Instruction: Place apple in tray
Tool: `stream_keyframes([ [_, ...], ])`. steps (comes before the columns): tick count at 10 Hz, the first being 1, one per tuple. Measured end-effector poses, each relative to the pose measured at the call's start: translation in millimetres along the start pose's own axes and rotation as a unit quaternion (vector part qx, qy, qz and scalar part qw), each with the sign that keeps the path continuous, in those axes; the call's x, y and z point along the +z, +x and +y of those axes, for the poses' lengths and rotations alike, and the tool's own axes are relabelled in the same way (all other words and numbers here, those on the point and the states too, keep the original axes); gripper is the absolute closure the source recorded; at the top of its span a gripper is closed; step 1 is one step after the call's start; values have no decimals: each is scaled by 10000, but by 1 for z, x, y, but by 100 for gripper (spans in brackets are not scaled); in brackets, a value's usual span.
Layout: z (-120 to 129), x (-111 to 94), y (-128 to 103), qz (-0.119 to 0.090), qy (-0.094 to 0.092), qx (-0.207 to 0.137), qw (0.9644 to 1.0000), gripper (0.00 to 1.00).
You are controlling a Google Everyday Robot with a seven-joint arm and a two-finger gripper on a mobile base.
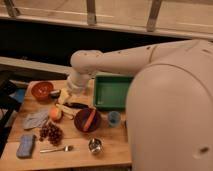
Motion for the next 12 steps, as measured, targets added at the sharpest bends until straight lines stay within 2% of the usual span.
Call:
stream_keyframes([
  [3,29,52,-32,70,-317,-230,9992,35],
  [4,40,60,-40,51,-353,-343,9988,35],
  [10,40,66,-43,94,-319,-417,9986,35],
  [12,45,88,-46,297,-414,-480,9975,35],
])
